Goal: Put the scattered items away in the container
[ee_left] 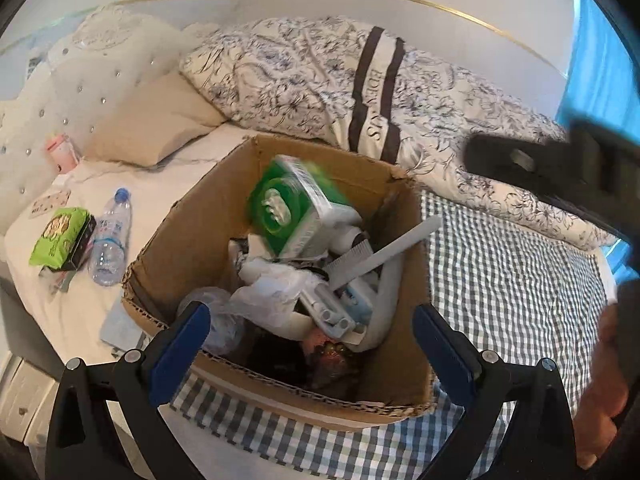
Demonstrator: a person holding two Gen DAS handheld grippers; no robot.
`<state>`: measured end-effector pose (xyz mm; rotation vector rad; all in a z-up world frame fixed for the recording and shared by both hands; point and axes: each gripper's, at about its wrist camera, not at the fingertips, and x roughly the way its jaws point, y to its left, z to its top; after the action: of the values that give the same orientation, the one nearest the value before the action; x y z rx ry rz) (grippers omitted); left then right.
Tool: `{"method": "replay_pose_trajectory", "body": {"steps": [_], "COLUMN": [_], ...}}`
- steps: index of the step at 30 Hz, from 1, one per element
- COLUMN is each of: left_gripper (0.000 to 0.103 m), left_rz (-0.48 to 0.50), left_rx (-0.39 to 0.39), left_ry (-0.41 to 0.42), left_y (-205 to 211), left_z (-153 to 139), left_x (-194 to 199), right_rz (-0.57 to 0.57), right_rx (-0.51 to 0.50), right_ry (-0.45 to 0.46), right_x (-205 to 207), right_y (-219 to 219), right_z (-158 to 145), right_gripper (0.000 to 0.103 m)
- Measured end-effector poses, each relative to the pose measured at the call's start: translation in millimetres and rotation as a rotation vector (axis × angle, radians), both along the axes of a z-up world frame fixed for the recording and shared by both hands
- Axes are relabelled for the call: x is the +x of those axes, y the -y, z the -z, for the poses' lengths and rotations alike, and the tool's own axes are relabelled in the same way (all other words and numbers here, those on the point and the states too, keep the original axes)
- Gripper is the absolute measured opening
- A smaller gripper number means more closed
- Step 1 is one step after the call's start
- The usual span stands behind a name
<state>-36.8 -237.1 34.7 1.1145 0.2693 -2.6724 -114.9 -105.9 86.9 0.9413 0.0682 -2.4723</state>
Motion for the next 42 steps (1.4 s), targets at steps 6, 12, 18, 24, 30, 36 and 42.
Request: {"method": "replay_pose_trajectory", "body": {"steps": [6,12,18,24,30,36,42], "left_gripper": [0.103,0.103,0.103,0.103,0.103,0.103,0.103], "left_rz": [0.028,0.056,0.061,0.047,0.053,0.059,0.083], "left_rx": [-0.014,-0.027,-0.054,-0.053,-0.062,-0.112,-0.139], "left_ry": [-0.043,-0.053,-0.037,-0.042,-0.035,-0.015,0.016], "left_y": [-15.6,-32.8,-37.8,-34.1,-34.5,-41.2,-43.7], "left_z": [-3.4,1.5,3.0,1.6,4.0,7.7,15.4], "left_x": [3.3,3.4,1.7,2.9,1.6,-1.7,-4.7], "right_rz": [0.211,0.241,0.241,0.250,0.259,0.254,0.250], "right_rx": [0.003,0.066,0.087,0.075,0.071,0.066,0.072], "right_ry": [0.001,0.038,0.034,0.047,0.060,0.074,0.075], "right_x": [31.7,43.5,50.9,48.7,48.9,47.8,48.5], "right_y": [-71.4,-84.0,-85.9,-89.5,-89.4,-90.7,-89.7], "right_z": [22.1,47.8,49.2,53.3,56.7,58.7,61.4], "right_gripper": [0.096,0.096,0.096,0.096,0.096,0.096,0.096]}}
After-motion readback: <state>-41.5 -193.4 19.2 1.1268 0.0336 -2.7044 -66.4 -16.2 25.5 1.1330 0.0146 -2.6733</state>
